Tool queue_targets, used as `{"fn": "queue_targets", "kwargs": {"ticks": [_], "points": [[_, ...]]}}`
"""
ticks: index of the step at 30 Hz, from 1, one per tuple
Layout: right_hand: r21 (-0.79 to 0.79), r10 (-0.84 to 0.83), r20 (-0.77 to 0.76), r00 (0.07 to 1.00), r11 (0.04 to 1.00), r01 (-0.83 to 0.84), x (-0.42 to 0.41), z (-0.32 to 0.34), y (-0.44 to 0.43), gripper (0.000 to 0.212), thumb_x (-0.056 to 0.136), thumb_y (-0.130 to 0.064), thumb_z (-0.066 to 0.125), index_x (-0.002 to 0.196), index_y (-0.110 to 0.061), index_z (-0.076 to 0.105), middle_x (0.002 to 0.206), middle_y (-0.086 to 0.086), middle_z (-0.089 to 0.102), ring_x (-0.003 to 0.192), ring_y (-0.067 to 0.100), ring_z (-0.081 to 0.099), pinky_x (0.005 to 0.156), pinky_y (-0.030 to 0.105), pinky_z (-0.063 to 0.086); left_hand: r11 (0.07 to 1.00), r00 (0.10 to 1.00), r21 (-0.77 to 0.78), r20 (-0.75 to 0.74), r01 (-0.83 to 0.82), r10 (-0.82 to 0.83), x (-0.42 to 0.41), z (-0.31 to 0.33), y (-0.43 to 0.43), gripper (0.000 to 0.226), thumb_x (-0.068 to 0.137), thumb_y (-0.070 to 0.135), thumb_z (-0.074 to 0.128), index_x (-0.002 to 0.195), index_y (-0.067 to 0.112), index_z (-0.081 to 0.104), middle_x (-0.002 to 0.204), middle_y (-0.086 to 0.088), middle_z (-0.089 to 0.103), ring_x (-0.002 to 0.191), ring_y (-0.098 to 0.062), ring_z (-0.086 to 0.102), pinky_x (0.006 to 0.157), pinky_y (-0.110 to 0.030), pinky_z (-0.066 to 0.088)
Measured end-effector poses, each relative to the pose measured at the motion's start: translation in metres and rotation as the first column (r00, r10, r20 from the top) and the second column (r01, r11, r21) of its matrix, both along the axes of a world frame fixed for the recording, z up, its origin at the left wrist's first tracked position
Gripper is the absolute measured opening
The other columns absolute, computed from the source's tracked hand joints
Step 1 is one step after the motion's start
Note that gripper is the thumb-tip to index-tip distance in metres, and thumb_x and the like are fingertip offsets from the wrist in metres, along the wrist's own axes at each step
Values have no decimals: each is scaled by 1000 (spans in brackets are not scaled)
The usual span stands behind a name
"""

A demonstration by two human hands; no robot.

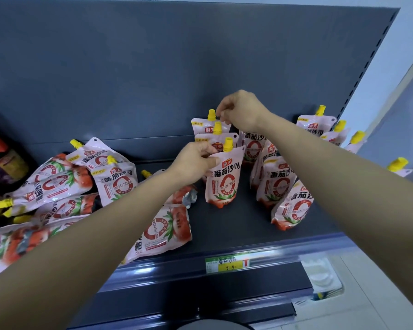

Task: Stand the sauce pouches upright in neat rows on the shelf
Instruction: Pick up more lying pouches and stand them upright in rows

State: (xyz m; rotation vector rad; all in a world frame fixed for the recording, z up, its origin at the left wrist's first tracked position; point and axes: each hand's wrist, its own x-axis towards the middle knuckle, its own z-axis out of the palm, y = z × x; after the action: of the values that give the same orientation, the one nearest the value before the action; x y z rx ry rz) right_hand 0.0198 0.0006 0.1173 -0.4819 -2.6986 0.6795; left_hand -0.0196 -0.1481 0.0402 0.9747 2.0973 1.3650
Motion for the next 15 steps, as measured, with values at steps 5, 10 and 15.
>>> {"fn": "queue_targets", "kwargs": {"ticks": [5, 10, 15], "points": [[20, 53, -17, 998, 998, -52, -5, 8, -15, 26, 86, -2, 49, 98, -8, 71, 84, -2, 63, 82, 12, 57, 69, 19, 44, 999, 999, -15, -22, 47, -47, -9, 6, -18, 18, 85, 8, 63, 103, 7, 61, 92, -1, 62, 79, -10, 59, 66, -20, 52], [25, 122, -37, 992, 992, -121, -20, 12, -40, 23, 84, -3, 52, 94, -7, 72, 76, -8, 61, 79, 9, 56, 60, 13, 42, 995, 995, -21, -13, -100, 100, -33, 11, -58, 21, 85, 0, 62, 106, 1, 59, 80, -1, 57, 74, -16, 55, 67, -21, 48], [63, 267, 170, 949, 958, -281, -47, -2, -83, 22, 86, -8, 55, 100, -6, 72, 101, 7, 71, 96, 20, 63, 83, 25, 52, 945, 970, -270, -203, -187, 134, -52, 3, -112, 14, 81, 9, 68, 94, 8, 65, 83, -1, 62, 71, -11, 56, 57, -10, 46]]}}
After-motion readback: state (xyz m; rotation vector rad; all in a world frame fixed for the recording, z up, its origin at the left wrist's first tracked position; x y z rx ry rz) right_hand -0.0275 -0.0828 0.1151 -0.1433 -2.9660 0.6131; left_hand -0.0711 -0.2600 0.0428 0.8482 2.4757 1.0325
